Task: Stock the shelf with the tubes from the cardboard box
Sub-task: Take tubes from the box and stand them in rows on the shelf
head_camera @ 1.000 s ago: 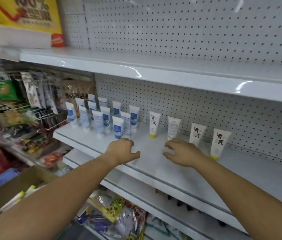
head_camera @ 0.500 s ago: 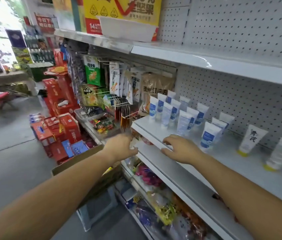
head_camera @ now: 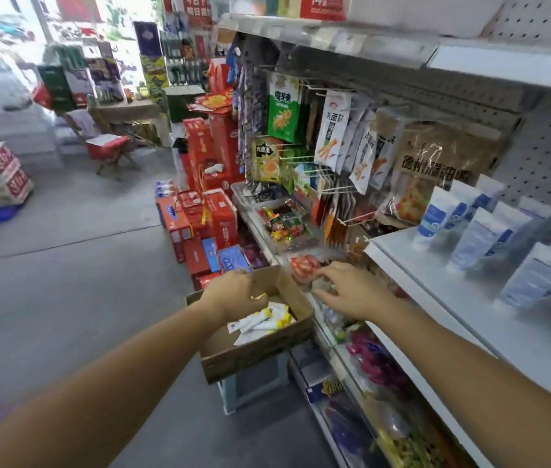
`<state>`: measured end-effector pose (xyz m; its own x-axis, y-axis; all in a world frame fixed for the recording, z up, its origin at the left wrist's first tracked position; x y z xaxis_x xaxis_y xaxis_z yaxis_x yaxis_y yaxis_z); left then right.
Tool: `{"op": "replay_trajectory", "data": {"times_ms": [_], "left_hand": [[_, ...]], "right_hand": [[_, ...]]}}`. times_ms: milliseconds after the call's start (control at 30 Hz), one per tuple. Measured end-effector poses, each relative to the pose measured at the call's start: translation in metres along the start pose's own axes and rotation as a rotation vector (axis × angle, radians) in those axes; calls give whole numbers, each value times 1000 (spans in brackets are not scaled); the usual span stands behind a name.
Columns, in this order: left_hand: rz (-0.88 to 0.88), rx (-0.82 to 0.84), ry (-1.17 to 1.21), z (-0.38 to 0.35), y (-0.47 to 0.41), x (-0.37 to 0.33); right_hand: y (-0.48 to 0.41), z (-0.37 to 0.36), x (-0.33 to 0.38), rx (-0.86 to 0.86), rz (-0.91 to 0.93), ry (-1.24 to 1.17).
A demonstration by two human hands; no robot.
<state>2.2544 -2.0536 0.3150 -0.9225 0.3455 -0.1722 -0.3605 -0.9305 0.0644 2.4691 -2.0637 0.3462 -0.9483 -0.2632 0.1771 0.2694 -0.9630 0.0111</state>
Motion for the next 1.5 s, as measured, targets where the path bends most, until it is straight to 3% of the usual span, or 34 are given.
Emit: {"op": "replay_trajectory", "data": {"times_ms": [567,1067,1233,1500], "left_hand": [[289,87,66,-56,-90,138],[211,281,158,-158,-210,264],[206,321,258,-212,-231,278],[337,480,406,-334,-224,282]], "right_hand": [[-214,-117,30,189,276,-77],[-351,-229,25,389,145,-30],[-371,-289,19,493,95,-78],[-382,-410,-7,635,138,-33]]}}
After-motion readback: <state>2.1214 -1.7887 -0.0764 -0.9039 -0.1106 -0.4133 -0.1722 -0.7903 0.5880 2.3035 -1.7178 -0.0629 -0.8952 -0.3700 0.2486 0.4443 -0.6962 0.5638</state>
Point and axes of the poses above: each hand's wrist, its own y-axis away from the middle knuckle, its own z-axis out of the back of the hand, x = y × z, the point moved 7 cm from there along -y, towards the middle knuckle, and after that the axes turned 5 degrees about -z, right-handed, at the moved point
